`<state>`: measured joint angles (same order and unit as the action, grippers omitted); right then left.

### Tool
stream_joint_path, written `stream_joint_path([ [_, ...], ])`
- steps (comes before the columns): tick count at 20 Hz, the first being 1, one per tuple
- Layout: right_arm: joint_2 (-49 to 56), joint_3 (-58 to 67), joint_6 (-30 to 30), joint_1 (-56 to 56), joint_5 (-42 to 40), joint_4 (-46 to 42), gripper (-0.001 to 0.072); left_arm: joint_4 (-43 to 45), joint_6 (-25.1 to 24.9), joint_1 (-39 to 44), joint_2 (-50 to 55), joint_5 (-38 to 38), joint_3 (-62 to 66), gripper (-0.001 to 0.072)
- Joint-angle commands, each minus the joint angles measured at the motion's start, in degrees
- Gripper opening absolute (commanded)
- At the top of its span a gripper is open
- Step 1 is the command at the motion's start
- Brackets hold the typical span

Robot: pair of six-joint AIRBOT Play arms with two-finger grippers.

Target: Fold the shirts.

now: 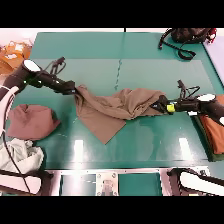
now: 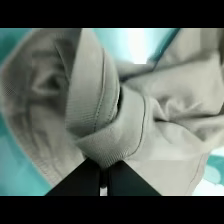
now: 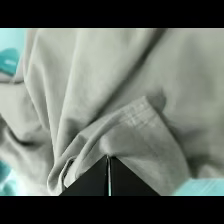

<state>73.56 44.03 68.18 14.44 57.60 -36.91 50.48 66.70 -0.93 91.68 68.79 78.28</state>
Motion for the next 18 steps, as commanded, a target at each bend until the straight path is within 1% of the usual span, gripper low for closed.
stream_joint_path([
  [1,-4.94,1.57,6.38,3.91,1.42,-11.28,0.0013,0.11,2.54,-4.00,-0.09,4.90,5.95,0.0029],
  [3,-9.11,1.55,13.40,7.26,3.32,-22.34,0.0013,0.17,3.56,-6.97,-1.14,6.67,9.70,0.0029],
  [4,-10.84,1.55,16.39,8.94,4.15,-26.56,0.0013,0.15,3.63,-8.24,-1.88,6.86,11.23,0.0029],
  [5,-12.44,1.55,18.45,10.67,4.87,-28.98,0.0013,0.13,3.76,-9.27,-2.47,7.39,12.44,0.0029],
  [8,-15.74,1.55,19.71,13.55,7.02,-29.20,0.0013,-0.17,3.26,-9.88,-3.76,12.11,14.69,0.0029],
  [10,-17.20,1.46,21.35,13.51,9.05,-30.60,0.0013,-0.17,3.26,-9.88,-4.94,12.87,14.62,0.0029],
  [13,-18.40,-0.66,27.65,13.51,12.22,-40.15,0.0013,1.03,3.19,-9.88,-5.53,13.20,14.60,0.0029],
  [15,-18.47,-4.48,28.13,13.49,13.60,-39.78,0.0014,1.05,2.64,-9.88,-5.49,13.25,14.14,0.0029],
  [17,-18.36,-9.68,29.14,13.49,13.11,-39.60,0.0018,1.25,2.64,-9.88,-5.49,13.66,13.38,0.0030],
  [18,-18.34,-11.41,28.85,13.53,12.35,-39.93,0.0147,1.25,2.56,-9.88,-5.49,13.97,12.70,0.0030],
])
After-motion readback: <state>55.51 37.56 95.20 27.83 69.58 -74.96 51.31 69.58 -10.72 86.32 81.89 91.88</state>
